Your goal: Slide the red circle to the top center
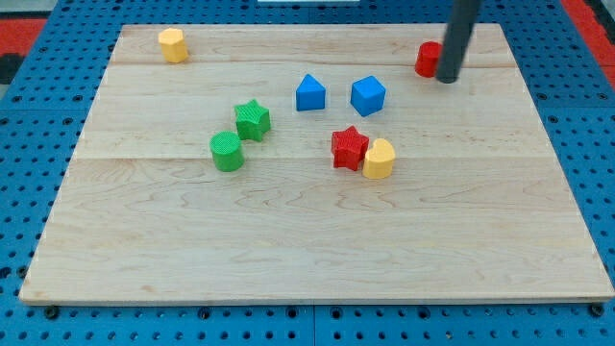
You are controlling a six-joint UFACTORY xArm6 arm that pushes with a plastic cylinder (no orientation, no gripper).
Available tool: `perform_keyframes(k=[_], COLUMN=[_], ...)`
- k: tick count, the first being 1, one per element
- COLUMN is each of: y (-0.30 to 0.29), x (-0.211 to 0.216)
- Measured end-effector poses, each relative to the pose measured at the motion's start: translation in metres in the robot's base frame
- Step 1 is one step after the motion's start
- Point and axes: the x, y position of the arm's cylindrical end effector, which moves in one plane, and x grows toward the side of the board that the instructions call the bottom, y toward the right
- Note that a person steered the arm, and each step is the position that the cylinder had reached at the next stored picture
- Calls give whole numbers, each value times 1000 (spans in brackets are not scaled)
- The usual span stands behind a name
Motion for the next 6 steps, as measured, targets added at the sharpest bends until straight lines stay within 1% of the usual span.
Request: perform_keyframes(k=[1, 2, 3, 4, 5, 6], y=[-4, -92, -138, -75, -71, -113], x=[-23, -27, -27, -8, -33, -51])
